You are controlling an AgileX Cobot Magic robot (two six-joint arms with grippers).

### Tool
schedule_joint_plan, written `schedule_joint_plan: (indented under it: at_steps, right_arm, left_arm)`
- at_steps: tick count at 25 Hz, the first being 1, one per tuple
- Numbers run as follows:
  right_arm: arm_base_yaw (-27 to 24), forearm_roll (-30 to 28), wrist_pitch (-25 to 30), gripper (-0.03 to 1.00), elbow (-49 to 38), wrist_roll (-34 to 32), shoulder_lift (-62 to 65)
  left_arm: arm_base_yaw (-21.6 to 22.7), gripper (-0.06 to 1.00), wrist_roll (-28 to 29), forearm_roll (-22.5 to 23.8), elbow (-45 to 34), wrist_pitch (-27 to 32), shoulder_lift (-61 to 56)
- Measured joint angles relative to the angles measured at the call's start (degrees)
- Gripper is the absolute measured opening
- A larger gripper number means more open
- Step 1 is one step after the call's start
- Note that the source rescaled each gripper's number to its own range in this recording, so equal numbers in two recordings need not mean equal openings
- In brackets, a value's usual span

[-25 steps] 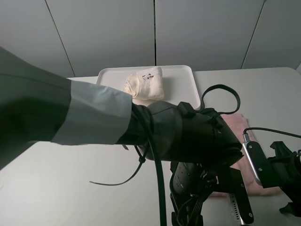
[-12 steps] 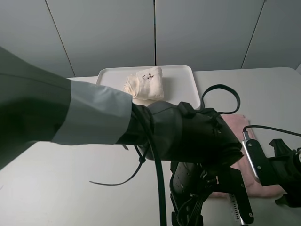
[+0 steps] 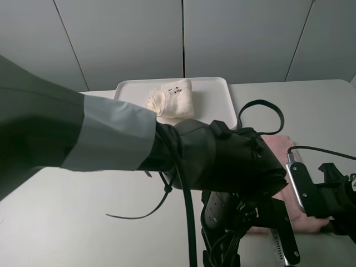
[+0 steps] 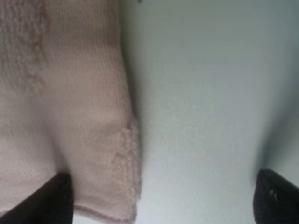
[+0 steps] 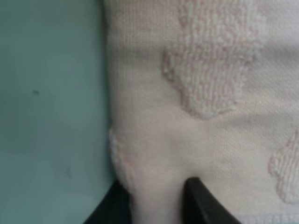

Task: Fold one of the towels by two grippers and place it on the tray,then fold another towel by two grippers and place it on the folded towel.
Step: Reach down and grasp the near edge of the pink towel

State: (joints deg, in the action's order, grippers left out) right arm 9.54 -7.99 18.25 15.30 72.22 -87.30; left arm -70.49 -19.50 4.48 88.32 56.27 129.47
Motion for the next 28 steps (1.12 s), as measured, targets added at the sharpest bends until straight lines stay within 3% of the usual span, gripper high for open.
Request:
schedule_joint_plan:
  at_steps: [4,8,14,18,24,28]
  right_arm:
    - [0.0,-0.8,0.9,0.18,0.9,-0.2,-2.5]
    - [0.0,-2.1,0.5,0.01,1.2,-0.2,-2.9]
    - [0.0,-3.0,0.5,0.0,1.2,-0.5,-3.0]
    - [0.0,-3.0,0.5,0.0,1.2,-0.7,-3.0]
    - [0.0,-2.9,0.5,0.0,1.2,-0.7,-3.0]
    - [0.0,-2.9,0.5,0.0,1.2,-0.7,-3.0]
  left_arm:
    - [0.0,0.98,0.0,0.0,0.0,0.0,0.0]
    - [0.0,0.98,0.0,0.0,0.0,0.0,0.0]
    - [0.0,0.94,0.1,0.0,0.0,-0.2,0.0]
    - [0.0,0.72,0.1,0.0,0.0,-0.3,0.0]
    - [0.0,0.23,4.4,2.0,0.0,-1.9,0.0]
    - [0.0,0.01,5.4,3.8,0.0,-2.0,0.0]
